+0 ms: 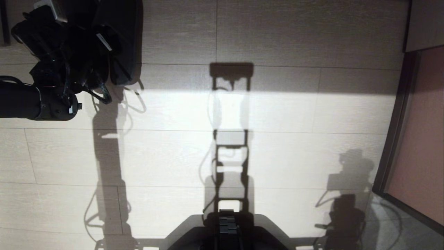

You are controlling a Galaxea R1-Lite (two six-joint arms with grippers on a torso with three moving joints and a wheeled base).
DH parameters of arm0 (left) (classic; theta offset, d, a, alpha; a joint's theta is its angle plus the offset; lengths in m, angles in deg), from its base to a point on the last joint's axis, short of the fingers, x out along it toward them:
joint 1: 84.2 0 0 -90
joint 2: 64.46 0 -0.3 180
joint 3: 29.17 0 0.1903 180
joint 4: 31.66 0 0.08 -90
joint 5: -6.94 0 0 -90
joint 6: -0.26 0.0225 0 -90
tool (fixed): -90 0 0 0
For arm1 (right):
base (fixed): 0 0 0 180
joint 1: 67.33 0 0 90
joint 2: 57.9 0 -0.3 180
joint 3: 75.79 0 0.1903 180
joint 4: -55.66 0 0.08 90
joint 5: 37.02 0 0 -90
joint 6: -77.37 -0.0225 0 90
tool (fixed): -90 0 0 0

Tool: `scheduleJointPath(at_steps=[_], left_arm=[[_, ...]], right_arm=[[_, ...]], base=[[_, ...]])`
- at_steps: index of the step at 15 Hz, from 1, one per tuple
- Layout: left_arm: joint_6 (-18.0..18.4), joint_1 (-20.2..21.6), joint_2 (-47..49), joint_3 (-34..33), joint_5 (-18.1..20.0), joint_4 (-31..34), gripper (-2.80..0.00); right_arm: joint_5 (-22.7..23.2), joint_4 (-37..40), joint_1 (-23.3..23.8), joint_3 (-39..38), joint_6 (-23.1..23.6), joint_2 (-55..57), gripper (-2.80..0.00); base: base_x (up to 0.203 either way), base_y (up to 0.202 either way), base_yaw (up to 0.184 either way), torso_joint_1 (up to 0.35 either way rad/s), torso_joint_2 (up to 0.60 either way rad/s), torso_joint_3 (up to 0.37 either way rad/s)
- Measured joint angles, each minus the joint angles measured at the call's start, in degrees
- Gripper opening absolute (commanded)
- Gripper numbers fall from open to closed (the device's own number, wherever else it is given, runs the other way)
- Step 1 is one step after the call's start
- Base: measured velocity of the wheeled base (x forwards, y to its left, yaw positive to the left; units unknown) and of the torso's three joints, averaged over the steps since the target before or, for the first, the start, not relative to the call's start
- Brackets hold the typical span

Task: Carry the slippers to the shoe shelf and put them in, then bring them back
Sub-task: Pick up the slippers on the floor

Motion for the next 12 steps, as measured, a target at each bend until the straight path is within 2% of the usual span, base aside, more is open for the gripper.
scheduleJointPath(at_steps=[7,12], left_arm=[[1.0,0.4,-5.5,-3.9,0.1,0.9,-2.8],[5.4,0.3,-12.0,-11.6,0.2,1.5,-2.8]], right_arm=[[0.0,0.0,0.0,0.0,0.0,0.0,-2.8],[0.0,0.0,0.0,0.0,0.0,0.0,-2.8]], base=[[0.0,0.0,0.0,0.0,0.0,0.0],[0.0,0.0,0.0,0.0,0.0,0.0]])
